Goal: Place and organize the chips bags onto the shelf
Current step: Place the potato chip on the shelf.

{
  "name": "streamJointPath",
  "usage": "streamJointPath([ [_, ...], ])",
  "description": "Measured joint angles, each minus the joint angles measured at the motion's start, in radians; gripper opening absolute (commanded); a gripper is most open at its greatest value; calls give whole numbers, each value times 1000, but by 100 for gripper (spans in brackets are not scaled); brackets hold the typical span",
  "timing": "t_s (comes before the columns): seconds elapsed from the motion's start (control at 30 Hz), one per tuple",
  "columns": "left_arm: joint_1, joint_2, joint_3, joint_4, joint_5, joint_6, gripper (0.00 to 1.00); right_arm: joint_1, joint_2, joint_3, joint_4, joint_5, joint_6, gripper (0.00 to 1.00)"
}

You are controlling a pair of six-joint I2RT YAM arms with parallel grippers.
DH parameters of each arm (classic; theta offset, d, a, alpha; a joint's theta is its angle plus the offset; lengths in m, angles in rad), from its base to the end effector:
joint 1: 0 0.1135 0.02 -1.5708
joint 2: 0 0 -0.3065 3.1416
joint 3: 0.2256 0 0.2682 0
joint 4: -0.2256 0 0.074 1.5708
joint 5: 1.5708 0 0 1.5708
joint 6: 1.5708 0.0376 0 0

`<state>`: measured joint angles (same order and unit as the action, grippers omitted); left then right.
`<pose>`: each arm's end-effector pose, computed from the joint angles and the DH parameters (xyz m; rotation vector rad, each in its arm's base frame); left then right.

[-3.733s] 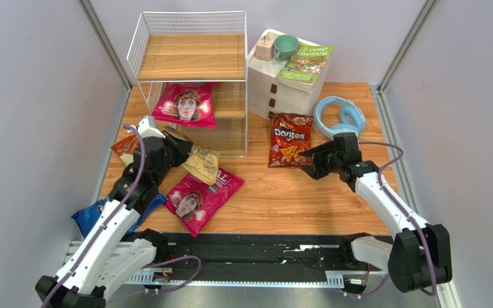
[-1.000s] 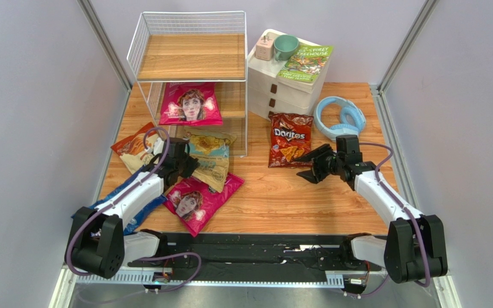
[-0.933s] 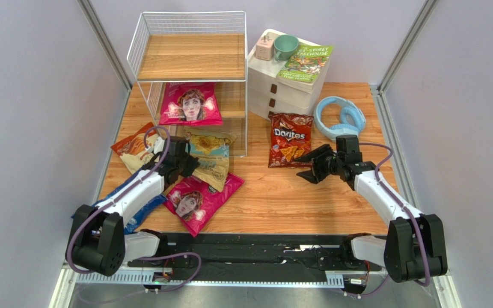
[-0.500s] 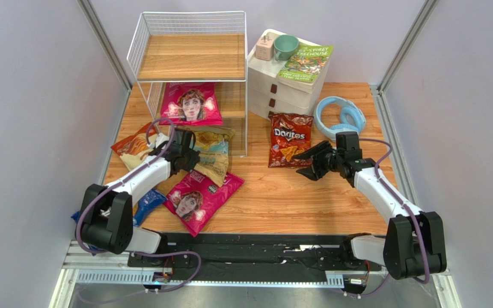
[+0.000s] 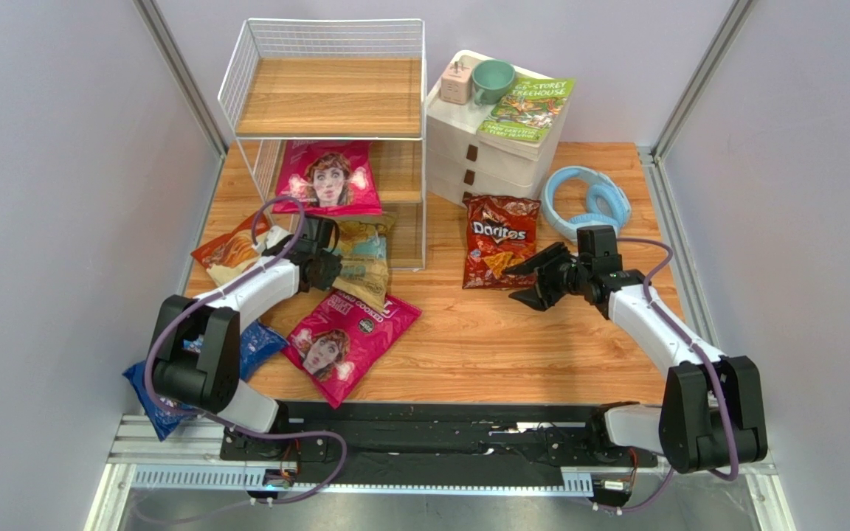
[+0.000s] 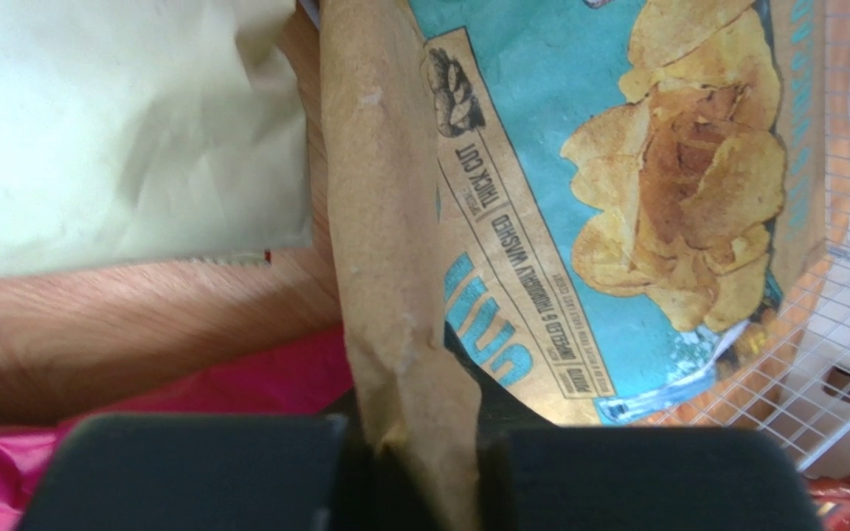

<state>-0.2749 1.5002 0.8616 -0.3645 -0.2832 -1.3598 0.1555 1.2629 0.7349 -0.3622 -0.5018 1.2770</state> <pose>0.2947 -0.0722 0.2188 -1.4002 2.1186 -0.2924 0.2446 0.0567 0.2426 1.2352 2.4301 1.1559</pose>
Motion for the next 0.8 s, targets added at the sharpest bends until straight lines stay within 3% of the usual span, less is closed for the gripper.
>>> streamJointPath([
  [0.03, 3, 2, 0, 1, 2, 9, 39, 0, 1, 0, 0, -1, 0, 55],
  [0.07, 8, 2, 0, -1, 7, 21, 66, 0, 2, 0, 0, -2, 0, 55],
  [0.23, 16, -16, -6, -20, 37, 58, 68, 0, 16, 1, 0, -6, -3, 55],
  [0.57, 16, -250, -96, -79, 92, 65, 70, 0, 38, 1, -1, -10, -7, 55],
  [0.8, 16, -259, -138, -87, 129, 65, 69, 0, 46, 1, -1, -17, -11, 54],
])
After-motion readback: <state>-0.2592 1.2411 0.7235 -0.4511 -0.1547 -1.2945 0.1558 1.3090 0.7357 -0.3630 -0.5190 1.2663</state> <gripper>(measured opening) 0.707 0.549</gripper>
